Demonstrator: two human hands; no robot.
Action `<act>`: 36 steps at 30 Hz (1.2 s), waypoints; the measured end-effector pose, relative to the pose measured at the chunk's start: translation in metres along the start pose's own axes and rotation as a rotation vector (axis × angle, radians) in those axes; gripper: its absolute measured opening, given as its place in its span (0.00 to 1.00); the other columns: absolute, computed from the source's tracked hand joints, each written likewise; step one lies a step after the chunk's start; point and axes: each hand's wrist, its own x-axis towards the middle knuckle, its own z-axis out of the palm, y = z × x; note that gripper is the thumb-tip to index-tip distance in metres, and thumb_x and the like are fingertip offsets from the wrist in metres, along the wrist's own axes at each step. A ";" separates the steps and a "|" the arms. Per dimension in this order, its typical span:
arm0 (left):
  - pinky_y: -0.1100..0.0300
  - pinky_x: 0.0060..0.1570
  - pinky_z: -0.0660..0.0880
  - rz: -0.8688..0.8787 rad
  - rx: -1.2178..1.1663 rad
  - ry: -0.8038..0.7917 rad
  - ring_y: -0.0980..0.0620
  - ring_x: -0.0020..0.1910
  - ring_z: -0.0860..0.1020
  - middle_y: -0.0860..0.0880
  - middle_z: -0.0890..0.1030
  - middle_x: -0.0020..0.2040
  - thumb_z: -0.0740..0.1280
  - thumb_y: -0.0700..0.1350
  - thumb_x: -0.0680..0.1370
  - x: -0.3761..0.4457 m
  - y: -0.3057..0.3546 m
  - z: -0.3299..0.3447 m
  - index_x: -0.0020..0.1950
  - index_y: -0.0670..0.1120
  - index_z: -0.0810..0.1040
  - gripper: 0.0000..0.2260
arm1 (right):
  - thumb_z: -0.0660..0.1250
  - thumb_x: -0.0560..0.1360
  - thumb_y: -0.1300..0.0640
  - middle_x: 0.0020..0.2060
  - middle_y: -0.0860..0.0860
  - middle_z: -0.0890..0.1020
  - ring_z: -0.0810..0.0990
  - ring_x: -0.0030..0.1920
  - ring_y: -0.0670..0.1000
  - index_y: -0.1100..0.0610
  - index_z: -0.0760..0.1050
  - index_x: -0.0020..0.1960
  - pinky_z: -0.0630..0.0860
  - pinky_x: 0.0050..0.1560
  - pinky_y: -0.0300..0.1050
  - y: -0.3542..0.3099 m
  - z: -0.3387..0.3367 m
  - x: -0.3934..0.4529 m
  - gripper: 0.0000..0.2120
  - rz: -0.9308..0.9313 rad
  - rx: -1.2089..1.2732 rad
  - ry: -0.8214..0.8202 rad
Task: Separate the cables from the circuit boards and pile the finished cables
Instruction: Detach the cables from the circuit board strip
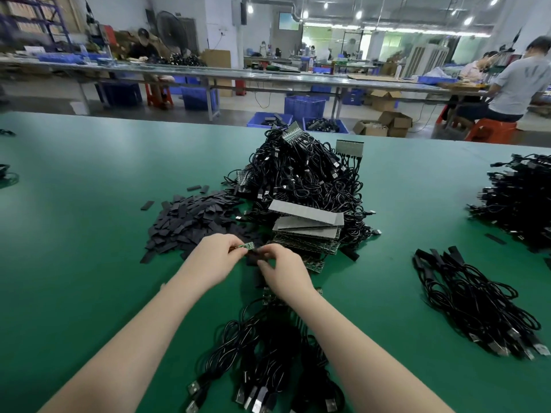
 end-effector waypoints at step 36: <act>0.74 0.41 0.72 0.160 -0.546 0.033 0.67 0.43 0.77 0.66 0.80 0.41 0.70 0.49 0.77 -0.013 0.046 0.067 0.43 0.59 0.79 0.05 | 0.72 0.76 0.61 0.34 0.49 0.82 0.81 0.34 0.45 0.48 0.81 0.57 0.80 0.39 0.40 0.089 -0.036 -0.053 0.12 0.145 0.757 0.492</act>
